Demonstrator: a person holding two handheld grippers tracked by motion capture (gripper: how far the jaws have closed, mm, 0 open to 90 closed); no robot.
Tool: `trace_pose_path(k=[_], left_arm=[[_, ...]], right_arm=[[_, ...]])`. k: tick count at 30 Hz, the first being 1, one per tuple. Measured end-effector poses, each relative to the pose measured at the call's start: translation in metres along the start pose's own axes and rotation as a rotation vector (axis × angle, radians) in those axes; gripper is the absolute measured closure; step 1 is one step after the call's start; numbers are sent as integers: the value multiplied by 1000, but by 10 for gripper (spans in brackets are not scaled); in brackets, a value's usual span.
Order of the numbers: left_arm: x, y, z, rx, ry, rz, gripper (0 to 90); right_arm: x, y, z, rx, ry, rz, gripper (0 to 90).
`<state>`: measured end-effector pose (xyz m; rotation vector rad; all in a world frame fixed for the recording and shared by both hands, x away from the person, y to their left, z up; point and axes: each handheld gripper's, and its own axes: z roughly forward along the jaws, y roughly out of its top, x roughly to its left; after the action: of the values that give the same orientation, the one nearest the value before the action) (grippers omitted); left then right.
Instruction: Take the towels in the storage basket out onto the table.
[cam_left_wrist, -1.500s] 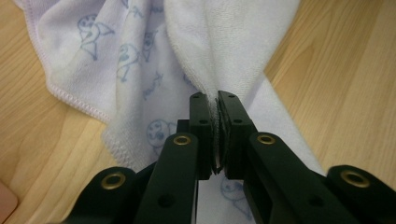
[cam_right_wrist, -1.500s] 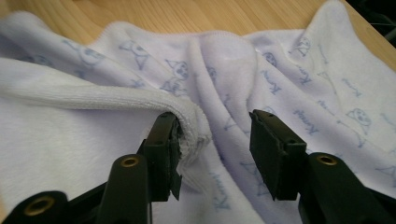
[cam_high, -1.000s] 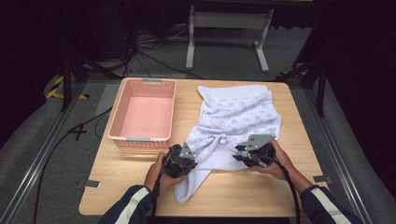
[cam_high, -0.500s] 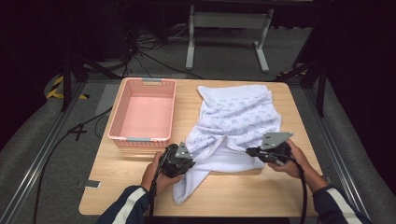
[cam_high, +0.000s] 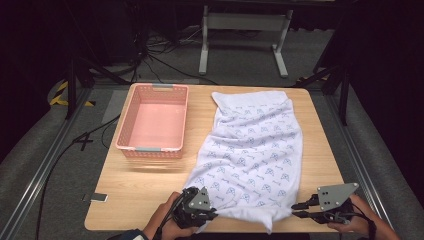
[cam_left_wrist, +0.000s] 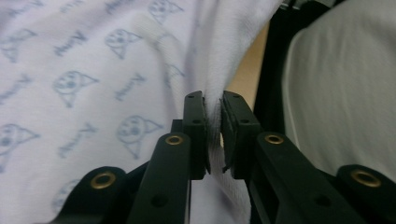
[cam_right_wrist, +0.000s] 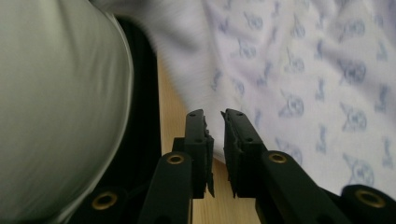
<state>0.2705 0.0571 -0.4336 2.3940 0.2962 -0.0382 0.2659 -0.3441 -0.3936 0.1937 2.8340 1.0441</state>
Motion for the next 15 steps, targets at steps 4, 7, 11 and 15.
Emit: trace_pose_path(k=[4,7,11,15], left_arm=[[2,1,-1,-13,-7,19,712],[10,4,-5,-48,35,-17,550],[27,10,-6,-97,76,-39,512],[49,13,10,-2,125,-13,564]], right_arm=[[-2,-17,-4,13,-62,94,732],[-10,-23,0,9,-131,162,658],[-25,-24,18,10,-204,260,644],[-33,-26,39,83,-229,269,639]])
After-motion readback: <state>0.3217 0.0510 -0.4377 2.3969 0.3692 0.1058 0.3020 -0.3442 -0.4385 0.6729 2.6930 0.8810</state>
